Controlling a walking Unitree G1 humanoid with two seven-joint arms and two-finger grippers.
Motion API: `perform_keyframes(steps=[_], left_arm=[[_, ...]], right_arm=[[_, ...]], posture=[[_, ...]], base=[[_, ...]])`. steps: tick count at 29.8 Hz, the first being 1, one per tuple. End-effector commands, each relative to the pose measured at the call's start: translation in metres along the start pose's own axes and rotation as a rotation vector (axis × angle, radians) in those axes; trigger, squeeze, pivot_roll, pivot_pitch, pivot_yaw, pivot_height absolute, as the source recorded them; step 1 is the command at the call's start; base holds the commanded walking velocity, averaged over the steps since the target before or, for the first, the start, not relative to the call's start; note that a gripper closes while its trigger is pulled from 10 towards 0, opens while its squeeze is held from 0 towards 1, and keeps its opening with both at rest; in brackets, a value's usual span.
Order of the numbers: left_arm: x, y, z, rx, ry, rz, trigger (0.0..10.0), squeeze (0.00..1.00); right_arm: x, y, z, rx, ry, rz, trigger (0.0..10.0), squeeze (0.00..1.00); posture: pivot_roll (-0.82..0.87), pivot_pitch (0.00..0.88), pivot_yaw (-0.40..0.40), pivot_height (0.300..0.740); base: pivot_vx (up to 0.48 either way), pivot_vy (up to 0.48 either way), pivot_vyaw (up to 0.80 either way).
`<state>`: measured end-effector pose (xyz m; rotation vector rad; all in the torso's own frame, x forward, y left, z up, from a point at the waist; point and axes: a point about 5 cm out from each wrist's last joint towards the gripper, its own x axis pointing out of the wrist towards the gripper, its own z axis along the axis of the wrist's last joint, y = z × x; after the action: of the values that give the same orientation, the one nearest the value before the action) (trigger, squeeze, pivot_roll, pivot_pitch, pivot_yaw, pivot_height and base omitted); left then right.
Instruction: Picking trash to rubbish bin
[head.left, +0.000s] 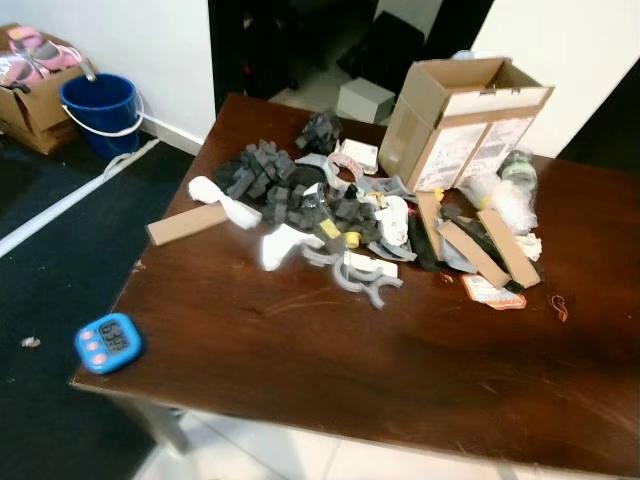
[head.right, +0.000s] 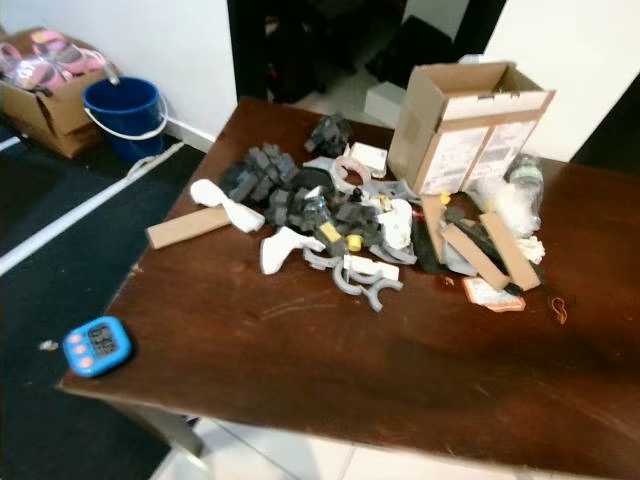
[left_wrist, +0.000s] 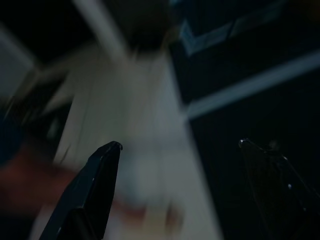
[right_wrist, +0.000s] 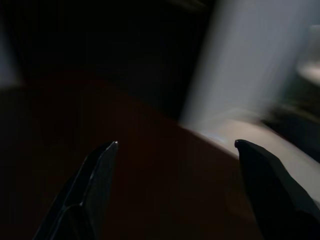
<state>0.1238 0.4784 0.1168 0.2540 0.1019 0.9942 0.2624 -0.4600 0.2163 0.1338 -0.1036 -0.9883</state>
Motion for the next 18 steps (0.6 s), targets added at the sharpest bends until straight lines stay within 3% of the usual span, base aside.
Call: perform_keyframes(steps=[1,3,4,5,6,8,11,13,14,15,16,18], left_arm=[[-0.002,0.009,-0.002,0.017,0.006,0.0,10.0,0.0],[0.011,-0.003,0.031,-0.005,-0.133,-0.059,10.0,0.0],[0.011,-0.003,0.031,-0.005,-0.133,-0.059,10.0,0.0],[0.015,-0.008,0.048,-0.016,-0.2,-0.09,10.0,0.0],[0.015,-0.008,0.048,-0.016,-0.2,-0.09,10.0,0.0],[0.018,-0.019,0.075,-0.031,-0.31,-0.163,10.0,0.0],[0.018,-0.022,0.082,-0.044,-0.343,-0.189,10.0,0.0],[0.016,-0.034,0.105,-0.08,-0.434,-0.283,10.0,0.0],[0.016,-0.034,0.105,-0.08,-0.434,-0.283,10.0,0.0],[0.013,-0.041,0.117,-0.098,-0.48,-0.333,10.0,0.0],[0.013,-0.041,0.117,-0.098,-0.48,-0.333,10.0,0.0],[0.001,-0.061,0.143,-0.125,-0.573,-0.489,10.0,0.0]], right_arm=[[-0.004,0.019,-0.011,0.049,0.024,0.13,10.0,0.0],[-0.02,0.089,-0.01,0.13,-0.002,0.468,10.0,0.0],[-0.02,0.089,-0.01,0.13,-0.002,0.468,10.0,0.0],[-0.032,0.12,-0.009,0.141,-0.015,0.628,10.0,0.0],[-0.032,0.12,-0.009,0.141,-0.015,0.628,10.0,0.0],[-0.058,0.167,-0.013,0.136,-0.016,0.887,10.0,0.0],[-0.066,0.178,-0.014,0.131,-0.016,0.966,10.0,0.0],[-0.095,0.21,-0.024,0.117,0.012,1.187,10.0,0.0],[-0.095,0.21,-0.024,0.117,0.012,1.187,10.0,0.0],[-0.111,0.225,-0.029,0.114,0.025,1.291,10.0,0.0],[-0.111,0.225,-0.029,0.114,0.025,1.291,10.0,0.0],[-0.142,0.249,-0.038,0.158,0.072,1.483,10.0,0.0]], posture=[[0.28,0.12,-0.115,0.74],[0.28,0.121,-0.113,0.74],[0.28,0.121,-0.113,0.74],[0.29,0.121,-0.112,0.74],[0.29,0.121,-0.112,0.74],[0.29,0.124,-0.11,0.74],[0.29,0.125,-0.111,0.74],[0.29,0.131,-0.117,0.74],[0.29,0.131,-0.117,0.74],[0.29,0.133,-0.119,0.74],[0.29,0.133,-0.119,0.74],[0.29,0.145,-0.13,0.74]], base=[[0.0,0.0,0.0],[0.0,0.0,0.0],[0.0,0.0,0.0],[0.0,0.0,0.0],[0.0,0.0,0.0],[0.0,0.0,0.0],[0.0,0.0,0.0],[0.0,0.0,0.0],[0.0,0.0,0.0],[0.0,0.0,0.0],[0.0,0.0,0.0],[0.0,0.0,0.0]])
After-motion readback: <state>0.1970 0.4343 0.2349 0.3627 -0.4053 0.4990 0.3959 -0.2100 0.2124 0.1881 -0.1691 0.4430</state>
